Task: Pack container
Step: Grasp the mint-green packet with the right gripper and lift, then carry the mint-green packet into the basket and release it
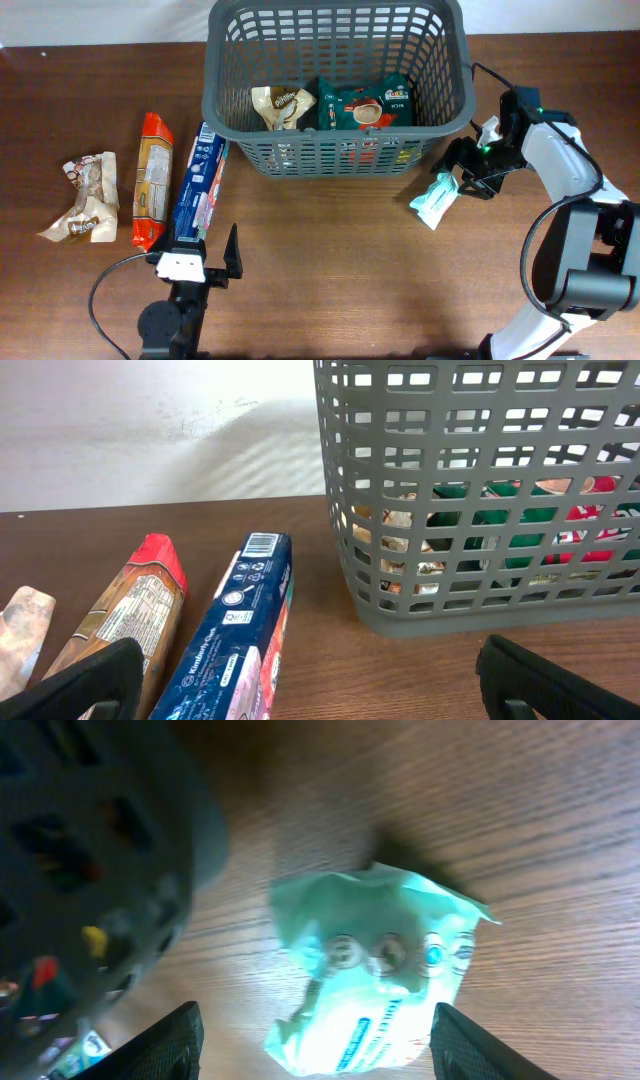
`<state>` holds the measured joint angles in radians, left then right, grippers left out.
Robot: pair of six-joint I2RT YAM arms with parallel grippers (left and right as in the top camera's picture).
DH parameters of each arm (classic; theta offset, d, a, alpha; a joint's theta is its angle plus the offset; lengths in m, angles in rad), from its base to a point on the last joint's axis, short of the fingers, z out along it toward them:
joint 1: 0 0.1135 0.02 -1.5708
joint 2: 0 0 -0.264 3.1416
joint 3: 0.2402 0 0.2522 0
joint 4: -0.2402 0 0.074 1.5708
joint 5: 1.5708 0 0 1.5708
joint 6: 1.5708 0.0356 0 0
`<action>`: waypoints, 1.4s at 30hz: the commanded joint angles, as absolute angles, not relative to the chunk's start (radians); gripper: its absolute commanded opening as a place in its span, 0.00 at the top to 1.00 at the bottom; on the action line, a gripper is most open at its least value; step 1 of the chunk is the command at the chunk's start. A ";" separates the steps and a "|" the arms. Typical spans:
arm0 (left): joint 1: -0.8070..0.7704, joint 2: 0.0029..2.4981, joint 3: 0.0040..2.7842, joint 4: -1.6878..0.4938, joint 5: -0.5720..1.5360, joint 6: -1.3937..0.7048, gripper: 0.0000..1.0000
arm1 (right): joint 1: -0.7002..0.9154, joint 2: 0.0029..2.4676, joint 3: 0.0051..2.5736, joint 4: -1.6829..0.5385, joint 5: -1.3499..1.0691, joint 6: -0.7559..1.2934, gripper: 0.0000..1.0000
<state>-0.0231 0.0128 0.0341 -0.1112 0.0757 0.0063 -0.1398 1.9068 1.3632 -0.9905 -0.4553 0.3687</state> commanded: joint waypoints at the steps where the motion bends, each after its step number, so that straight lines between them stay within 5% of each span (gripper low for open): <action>1: -0.023 0.005 0.027 -0.109 0.083 0.004 0.01 | -0.153 1.887 1.319 -0.993 -0.378 0.349 0.30; 11: -0.023 0.005 0.027 -0.109 0.083 0.004 0.01 | -0.171 1.887 1.174 -0.881 -0.397 0.357 0.30; 13: -0.023 0.005 0.027 -0.109 0.083 0.004 0.01 | -0.174 1.887 1.171 -0.868 -0.396 0.357 0.46; 16: -0.023 0.005 0.027 -0.109 0.083 0.004 0.01 | -0.194 1.887 1.171 -0.847 -0.392 0.389 0.96; 32: -0.023 0.005 0.027 -0.109 0.083 0.004 0.01 | -0.514 1.796 1.324 -0.693 -0.837 0.325 0.96; 42: -0.023 0.005 0.027 -0.109 0.083 0.004 0.01 | -0.420 1.552 1.752 -0.661 -1.103 0.064 0.96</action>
